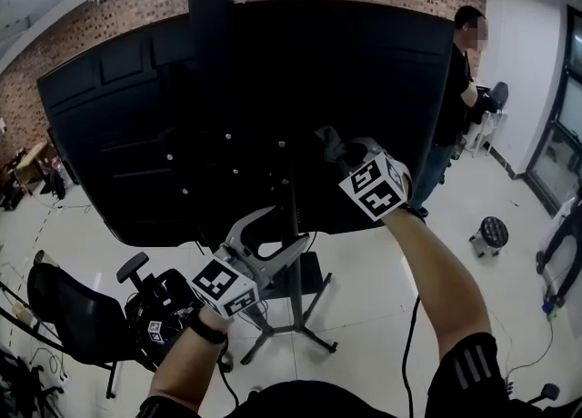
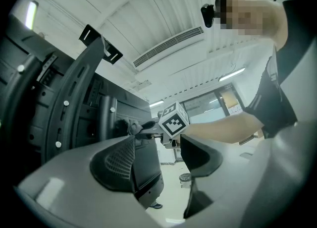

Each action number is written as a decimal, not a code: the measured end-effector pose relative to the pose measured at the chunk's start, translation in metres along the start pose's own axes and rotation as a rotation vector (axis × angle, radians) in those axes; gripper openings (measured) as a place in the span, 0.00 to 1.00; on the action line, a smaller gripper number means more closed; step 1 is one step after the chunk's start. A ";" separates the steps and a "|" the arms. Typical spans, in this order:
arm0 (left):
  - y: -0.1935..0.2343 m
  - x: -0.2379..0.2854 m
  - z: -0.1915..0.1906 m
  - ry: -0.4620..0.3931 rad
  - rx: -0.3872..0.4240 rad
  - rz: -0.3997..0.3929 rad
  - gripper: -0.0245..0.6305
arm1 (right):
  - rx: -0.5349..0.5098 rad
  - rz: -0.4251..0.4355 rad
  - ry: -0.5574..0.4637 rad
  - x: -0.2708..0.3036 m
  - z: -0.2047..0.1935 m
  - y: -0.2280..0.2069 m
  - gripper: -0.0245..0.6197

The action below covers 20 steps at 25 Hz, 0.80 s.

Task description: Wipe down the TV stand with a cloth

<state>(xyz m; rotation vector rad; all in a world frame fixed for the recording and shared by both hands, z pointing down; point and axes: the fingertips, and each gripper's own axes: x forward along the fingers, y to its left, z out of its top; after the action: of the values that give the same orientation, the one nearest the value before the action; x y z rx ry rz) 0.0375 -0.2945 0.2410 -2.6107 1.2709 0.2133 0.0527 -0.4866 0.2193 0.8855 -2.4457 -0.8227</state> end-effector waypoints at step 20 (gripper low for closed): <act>-0.019 0.006 -0.013 0.031 -0.012 -0.033 0.51 | 0.180 -0.108 -0.019 -0.055 -0.046 -0.037 0.08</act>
<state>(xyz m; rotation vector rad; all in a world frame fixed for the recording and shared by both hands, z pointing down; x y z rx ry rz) 0.0566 -0.2907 0.2549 -2.6526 1.2392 0.1756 0.1335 -0.4902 0.2192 1.0870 -2.5374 -0.6570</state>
